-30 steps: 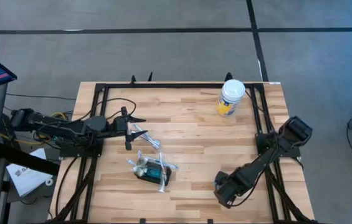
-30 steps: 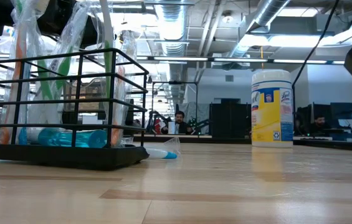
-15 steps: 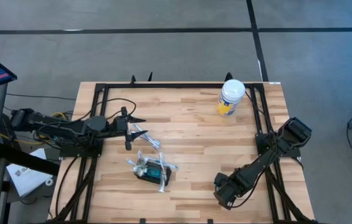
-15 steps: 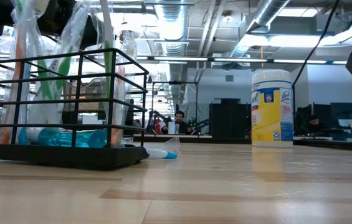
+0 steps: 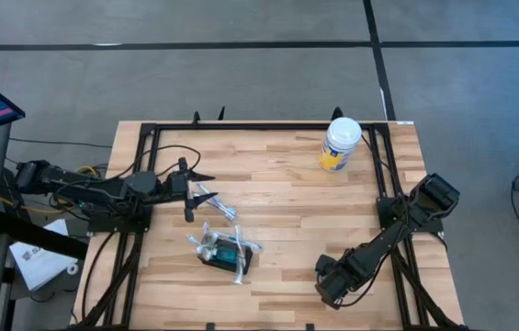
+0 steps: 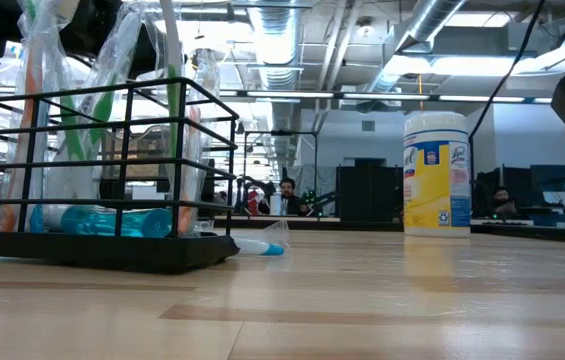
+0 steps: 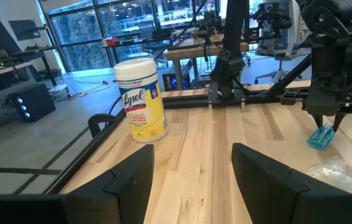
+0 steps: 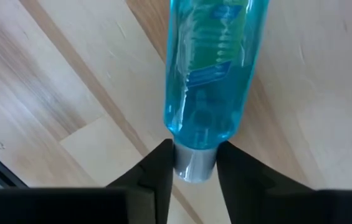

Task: Pick & Place toothbrushing station
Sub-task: Put the mouthwash into the mesh organizer

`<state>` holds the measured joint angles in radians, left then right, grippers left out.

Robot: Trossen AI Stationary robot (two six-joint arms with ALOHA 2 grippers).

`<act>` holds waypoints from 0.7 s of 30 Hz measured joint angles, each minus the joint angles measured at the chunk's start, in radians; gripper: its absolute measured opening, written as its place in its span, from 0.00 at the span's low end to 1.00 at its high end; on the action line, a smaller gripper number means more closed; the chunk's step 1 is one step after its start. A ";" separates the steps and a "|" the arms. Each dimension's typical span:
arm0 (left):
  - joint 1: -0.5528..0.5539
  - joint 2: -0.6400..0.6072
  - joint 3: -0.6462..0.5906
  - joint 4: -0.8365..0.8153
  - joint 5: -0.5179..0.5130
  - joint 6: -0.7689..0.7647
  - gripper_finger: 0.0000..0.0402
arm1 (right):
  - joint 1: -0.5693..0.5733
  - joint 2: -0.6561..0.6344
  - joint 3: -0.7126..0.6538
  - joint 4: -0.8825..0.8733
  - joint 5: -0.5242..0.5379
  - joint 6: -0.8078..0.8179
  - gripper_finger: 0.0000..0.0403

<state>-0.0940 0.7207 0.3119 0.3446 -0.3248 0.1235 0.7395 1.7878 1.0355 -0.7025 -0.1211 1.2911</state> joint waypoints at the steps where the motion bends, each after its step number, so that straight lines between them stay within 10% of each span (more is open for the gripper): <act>1: 0.000 0.000 0.000 0.002 0.000 0.000 0.52 | 0.000 0.000 0.000 0.000 0.000 0.000 0.26; 21: 0.000 0.000 0.000 0.005 0.000 0.002 0.52 | 0.009 0.001 -0.014 0.061 0.090 0.002 0.35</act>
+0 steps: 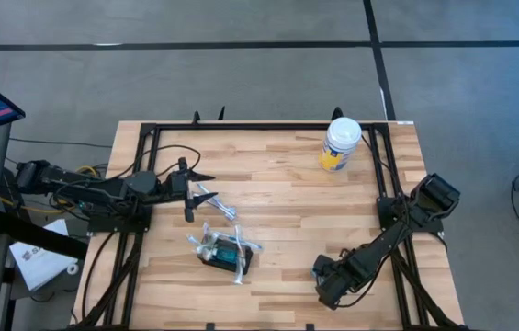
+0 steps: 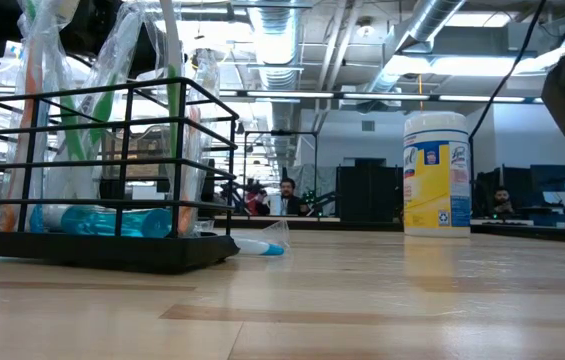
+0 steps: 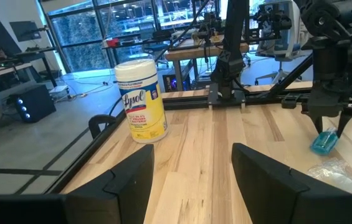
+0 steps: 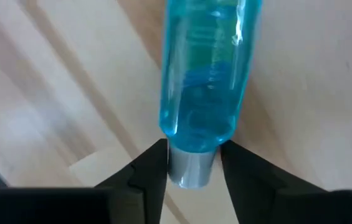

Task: Pick & Place toothbrushing station
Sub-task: Put the mouthwash into the mesh organizer

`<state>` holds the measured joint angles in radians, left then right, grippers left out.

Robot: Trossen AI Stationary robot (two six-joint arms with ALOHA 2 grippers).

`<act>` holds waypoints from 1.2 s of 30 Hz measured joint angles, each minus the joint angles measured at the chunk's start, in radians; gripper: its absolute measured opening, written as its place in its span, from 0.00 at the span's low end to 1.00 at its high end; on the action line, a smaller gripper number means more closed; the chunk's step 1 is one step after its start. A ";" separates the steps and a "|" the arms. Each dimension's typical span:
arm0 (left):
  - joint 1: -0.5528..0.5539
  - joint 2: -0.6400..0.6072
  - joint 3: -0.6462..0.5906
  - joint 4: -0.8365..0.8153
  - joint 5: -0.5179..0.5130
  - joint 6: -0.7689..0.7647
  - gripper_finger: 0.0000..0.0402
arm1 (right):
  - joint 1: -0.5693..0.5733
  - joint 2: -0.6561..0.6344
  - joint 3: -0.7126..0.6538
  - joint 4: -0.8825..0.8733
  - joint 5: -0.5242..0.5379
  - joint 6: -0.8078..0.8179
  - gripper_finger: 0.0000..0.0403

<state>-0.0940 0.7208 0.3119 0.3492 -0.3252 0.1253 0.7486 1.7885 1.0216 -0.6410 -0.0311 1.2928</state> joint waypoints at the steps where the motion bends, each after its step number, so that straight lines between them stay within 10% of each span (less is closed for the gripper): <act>1: 0.000 0.000 0.000 0.000 0.000 0.000 0.52 | 0.000 0.000 -0.008 0.004 0.000 0.008 0.34; 10: 0.000 0.000 0.000 0.001 0.000 0.000 0.52 | -0.001 -0.005 -0.024 0.017 -0.002 0.039 0.20; 36: 0.000 0.000 0.000 0.156 0.005 -0.002 0.52 | -0.194 0.001 0.315 -0.370 0.001 -0.376 0.20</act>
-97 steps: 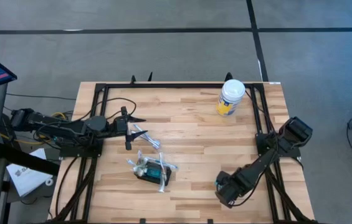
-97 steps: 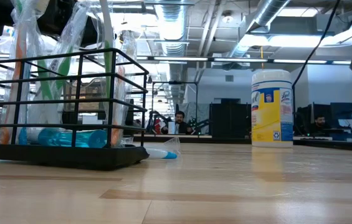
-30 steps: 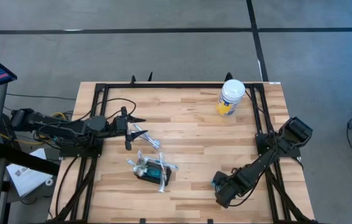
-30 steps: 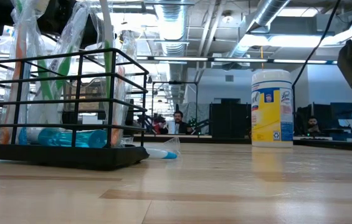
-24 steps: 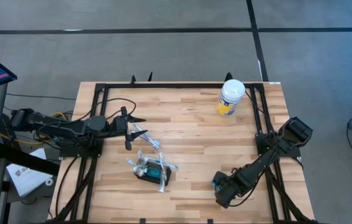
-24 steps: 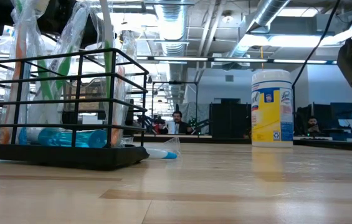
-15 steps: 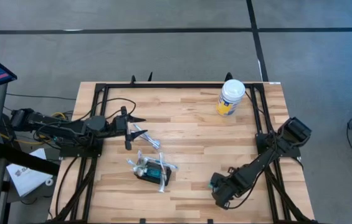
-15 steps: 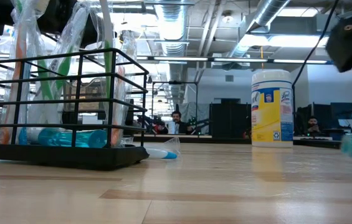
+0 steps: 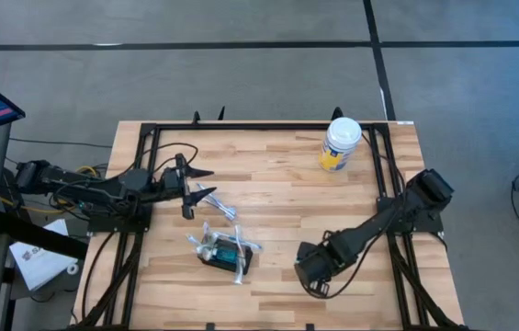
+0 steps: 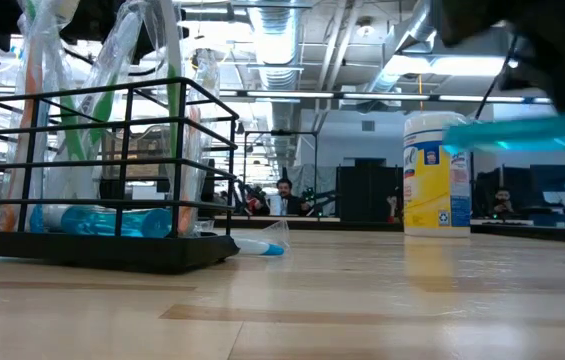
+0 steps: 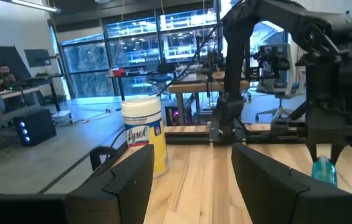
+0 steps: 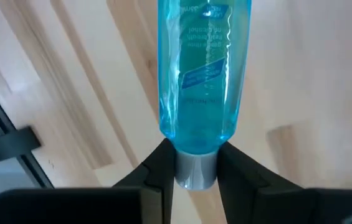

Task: Pick & Place toothbrushing station
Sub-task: Put the mouthwash into the mesh organizer

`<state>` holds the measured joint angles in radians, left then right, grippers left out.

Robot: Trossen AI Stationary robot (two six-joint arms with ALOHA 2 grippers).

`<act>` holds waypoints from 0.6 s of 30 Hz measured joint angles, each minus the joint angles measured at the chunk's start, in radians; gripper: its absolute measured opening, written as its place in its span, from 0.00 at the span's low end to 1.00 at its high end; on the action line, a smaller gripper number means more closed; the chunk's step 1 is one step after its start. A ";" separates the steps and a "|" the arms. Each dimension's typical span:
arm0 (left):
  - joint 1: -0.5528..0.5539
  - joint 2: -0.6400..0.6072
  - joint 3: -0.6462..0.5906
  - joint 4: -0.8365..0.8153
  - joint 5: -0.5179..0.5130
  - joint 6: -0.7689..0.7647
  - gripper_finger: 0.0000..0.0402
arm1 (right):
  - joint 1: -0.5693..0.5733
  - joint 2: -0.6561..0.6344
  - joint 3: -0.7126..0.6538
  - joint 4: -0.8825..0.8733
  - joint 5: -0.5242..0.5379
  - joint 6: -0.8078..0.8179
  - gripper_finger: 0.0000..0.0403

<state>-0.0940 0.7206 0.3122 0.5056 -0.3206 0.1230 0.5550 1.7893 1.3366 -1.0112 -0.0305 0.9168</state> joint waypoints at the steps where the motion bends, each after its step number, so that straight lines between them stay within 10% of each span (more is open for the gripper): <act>1: 0.000 0.000 0.000 0.002 0.007 0.000 0.52 | -0.010 0.000 0.019 -0.014 0.008 -0.022 0.20; 18: -0.030 0.000 0.000 0.053 0.119 -0.053 0.52 | -0.153 -0.001 0.234 -0.062 0.084 -0.290 0.20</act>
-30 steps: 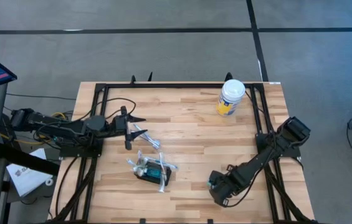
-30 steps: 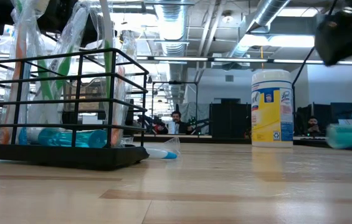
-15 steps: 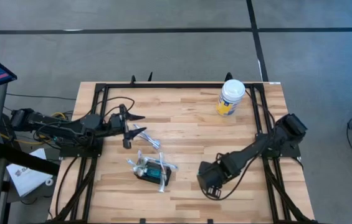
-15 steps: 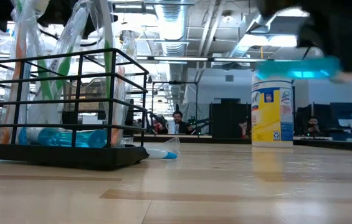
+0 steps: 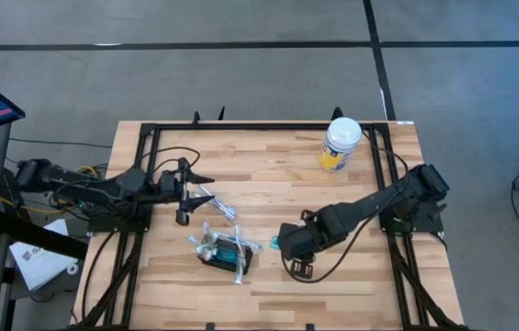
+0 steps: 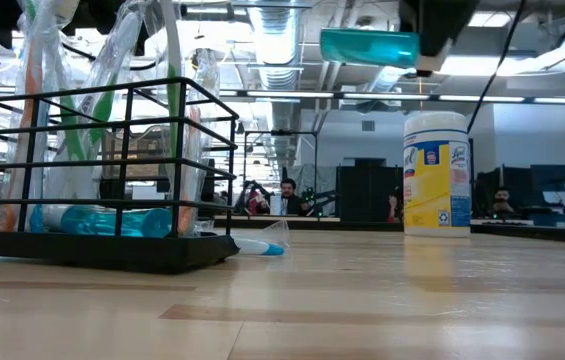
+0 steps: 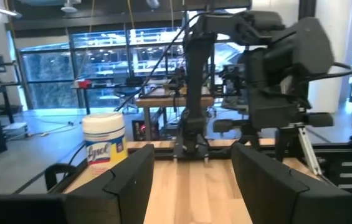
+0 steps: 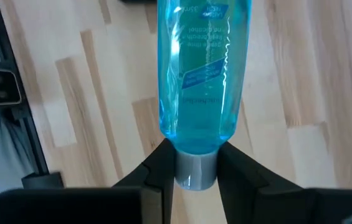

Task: Pick & Place toothbrushing station
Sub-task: Put the mouthwash into the mesh organizer

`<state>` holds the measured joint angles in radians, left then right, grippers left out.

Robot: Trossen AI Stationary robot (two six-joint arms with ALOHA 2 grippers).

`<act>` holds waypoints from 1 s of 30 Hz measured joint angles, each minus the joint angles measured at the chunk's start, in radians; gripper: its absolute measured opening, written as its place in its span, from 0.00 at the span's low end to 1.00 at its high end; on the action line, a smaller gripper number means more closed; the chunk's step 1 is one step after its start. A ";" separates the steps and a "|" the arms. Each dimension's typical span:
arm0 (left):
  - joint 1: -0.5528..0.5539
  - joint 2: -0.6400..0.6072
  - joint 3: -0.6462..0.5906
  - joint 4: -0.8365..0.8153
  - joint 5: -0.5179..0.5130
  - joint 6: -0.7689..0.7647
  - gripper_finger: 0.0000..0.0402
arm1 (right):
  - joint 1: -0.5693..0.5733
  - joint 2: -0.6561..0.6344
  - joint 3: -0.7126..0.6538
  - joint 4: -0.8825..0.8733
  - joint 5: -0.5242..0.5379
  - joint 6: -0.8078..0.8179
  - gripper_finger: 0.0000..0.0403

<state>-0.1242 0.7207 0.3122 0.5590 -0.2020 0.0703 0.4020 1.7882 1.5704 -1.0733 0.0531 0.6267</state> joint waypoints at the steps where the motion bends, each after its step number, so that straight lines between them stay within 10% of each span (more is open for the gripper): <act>1: -0.007 0.000 0.000 0.003 0.000 0.002 0.52 | -0.005 0.000 0.003 0.003 0.000 -0.007 0.20; 30: -0.326 0.466 0.311 0.001 -0.313 0.553 0.52 | -0.063 -0.001 0.164 0.027 -0.031 -0.120 0.20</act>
<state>-0.4498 1.1866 0.6232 0.5602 -0.5151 0.6236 0.3389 1.7870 1.7345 -1.0461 0.0222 0.5069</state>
